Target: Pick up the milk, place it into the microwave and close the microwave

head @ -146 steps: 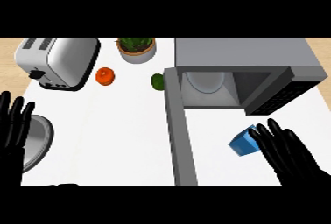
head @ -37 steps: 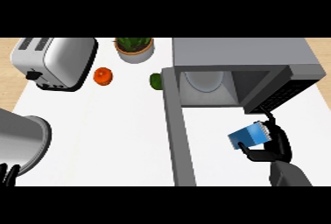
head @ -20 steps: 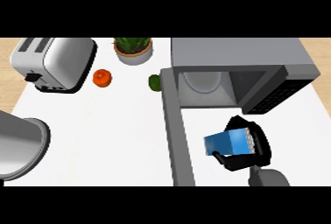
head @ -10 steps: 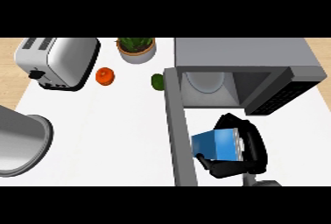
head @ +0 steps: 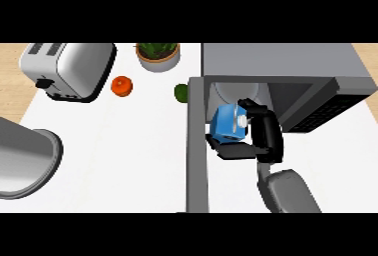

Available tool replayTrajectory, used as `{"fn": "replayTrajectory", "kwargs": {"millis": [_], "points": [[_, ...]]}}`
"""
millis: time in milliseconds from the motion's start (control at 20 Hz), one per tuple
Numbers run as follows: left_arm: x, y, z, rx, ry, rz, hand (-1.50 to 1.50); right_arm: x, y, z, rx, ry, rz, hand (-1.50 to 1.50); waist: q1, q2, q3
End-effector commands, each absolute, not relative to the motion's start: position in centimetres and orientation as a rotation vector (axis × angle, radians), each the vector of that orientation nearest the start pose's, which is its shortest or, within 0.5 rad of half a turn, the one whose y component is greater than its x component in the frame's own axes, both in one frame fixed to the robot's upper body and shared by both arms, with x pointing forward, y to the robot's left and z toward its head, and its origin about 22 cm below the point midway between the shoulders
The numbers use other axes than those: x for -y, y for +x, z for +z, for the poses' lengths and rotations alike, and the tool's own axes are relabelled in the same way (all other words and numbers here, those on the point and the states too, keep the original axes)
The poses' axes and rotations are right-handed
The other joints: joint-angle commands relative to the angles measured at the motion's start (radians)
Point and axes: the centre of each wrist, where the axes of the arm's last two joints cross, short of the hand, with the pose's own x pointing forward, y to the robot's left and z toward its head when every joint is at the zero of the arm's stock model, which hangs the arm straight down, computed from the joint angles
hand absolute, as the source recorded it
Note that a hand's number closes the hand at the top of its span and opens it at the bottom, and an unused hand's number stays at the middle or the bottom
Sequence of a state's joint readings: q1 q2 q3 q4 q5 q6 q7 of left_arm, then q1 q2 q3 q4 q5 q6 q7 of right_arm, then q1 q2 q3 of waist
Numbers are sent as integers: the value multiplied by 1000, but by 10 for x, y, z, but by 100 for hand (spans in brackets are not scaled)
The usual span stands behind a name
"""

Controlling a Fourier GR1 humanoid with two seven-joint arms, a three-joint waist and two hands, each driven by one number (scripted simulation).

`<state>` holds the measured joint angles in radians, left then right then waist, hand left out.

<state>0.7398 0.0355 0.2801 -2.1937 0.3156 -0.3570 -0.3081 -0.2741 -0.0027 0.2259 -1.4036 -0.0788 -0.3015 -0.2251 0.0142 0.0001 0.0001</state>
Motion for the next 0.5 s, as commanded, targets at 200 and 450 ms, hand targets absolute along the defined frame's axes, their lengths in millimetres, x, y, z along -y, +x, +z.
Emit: {"fn": "replayTrajectory", "kwargs": {"millis": [200, 450], "points": [[-341, 49, 44, 1893, 81, 99, -150, 155, 351, 3, 1741, -81, -41, 150, 8, 4, 0], [-345, 45, 58, 1887, 119, 115, -150, 167, 362, -32, 1772, -79, -45, 150, 15, 7, 1]]}}
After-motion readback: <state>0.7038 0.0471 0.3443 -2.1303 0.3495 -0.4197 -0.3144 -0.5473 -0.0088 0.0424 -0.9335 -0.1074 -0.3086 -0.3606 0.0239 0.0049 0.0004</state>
